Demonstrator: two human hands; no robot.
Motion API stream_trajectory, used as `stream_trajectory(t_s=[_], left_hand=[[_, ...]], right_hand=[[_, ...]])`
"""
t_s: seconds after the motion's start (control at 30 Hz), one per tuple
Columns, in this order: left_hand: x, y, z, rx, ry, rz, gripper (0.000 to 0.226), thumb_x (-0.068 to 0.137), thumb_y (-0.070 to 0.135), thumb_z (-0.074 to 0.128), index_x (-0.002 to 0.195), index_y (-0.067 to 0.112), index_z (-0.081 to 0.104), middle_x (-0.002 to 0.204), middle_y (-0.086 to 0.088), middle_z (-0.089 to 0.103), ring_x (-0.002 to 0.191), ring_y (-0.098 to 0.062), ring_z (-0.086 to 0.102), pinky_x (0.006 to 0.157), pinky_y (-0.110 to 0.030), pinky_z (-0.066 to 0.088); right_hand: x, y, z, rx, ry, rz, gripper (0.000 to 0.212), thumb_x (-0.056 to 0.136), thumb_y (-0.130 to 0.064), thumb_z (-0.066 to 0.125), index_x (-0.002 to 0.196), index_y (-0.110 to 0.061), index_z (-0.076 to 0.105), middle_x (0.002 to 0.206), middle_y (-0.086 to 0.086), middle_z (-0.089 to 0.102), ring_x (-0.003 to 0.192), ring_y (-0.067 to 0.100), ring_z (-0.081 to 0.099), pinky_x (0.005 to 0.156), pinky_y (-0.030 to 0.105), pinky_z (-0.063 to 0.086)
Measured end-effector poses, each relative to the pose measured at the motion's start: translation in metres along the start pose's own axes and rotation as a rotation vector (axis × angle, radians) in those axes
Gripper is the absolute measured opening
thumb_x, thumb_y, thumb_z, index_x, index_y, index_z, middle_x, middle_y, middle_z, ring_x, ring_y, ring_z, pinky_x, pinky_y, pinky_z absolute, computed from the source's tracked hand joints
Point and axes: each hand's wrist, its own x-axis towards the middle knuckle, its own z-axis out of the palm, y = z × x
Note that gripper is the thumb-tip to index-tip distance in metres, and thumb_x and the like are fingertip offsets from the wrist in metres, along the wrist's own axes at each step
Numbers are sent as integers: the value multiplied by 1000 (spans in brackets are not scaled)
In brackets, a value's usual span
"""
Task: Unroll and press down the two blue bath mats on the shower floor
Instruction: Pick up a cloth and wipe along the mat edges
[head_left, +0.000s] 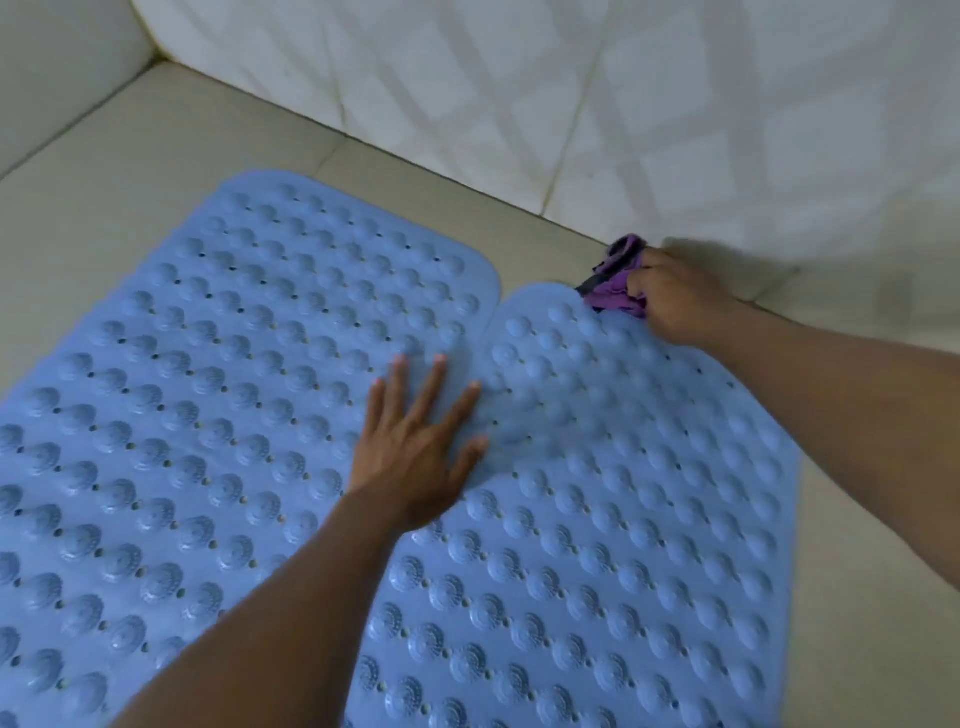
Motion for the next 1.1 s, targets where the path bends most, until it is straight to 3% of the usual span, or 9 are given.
stream_trajectory(t_s=[0.13,0.23,0.3,0.47,0.6,0.73,0.83,0.97,1.1], left_hand=[[-22,120,25,-46,-49,72,80,95,72,10,159,31,-17,165,-4,-30,145,-37,-40,120,-61,-15],[-57,179,50,-93,-31,115,89,96,69,27,162,16,3,170,-10,-12,154,-35,-21,123,-59,-3],[-69,187,62,-91,11,139,86,96,68,31,162,16,13,170,-11,-4,156,-32,-11,124,-53,5],[-66,184,63,-31,22,147,86,96,70,24,163,21,3,170,-8,-12,155,-27,-20,126,-51,0],[-67,186,61,-15,21,129,86,94,71,22,163,24,3,170,-5,-14,155,-26,-19,126,-50,-1],[-66,186,60,-4,26,116,86,93,74,19,163,26,2,170,-4,-15,155,-25,-19,126,-49,-3],[-66,188,59,11,29,114,87,93,74,18,163,26,2,170,-4,-14,156,-25,-16,126,-48,-3],[-67,188,59,7,66,104,87,92,75,20,163,26,6,171,-4,-11,156,-25,-13,126,-49,-1],[-66,187,63,13,83,103,87,92,76,19,163,26,5,171,-4,-10,156,-25,-14,126,-49,-1]], right_hand=[[-70,54,10,69,72,130,17,80,-2,66,95,-3,73,116,23,59,110,43,56,88,45,52],[-128,89,31,52,90,292,22,77,-3,68,98,-3,74,112,24,63,108,45,58,86,42,51],[-161,101,45,58,69,392,24,79,-9,65,102,-7,73,112,21,63,104,44,57,82,43,54],[-239,97,67,47,33,662,36,91,-26,65,123,-10,63,122,20,53,116,41,44,79,43,46],[-285,66,75,152,32,686,27,89,-27,66,111,-11,68,121,18,53,117,40,44,86,46,48],[-317,21,83,235,70,693,23,88,-26,66,107,-13,70,119,16,55,117,38,46,84,44,45],[-326,-6,84,268,90,705,28,86,-19,64,114,-13,63,121,14,55,117,38,47,83,44,44],[-334,-26,83,317,84,730,60,83,-10,62,140,-11,44,133,12,52,123,35,44,88,44,43],[-344,-27,89,225,48,650,50,87,-12,58,137,-13,53,131,12,52,123,35,43,88,42,42]])
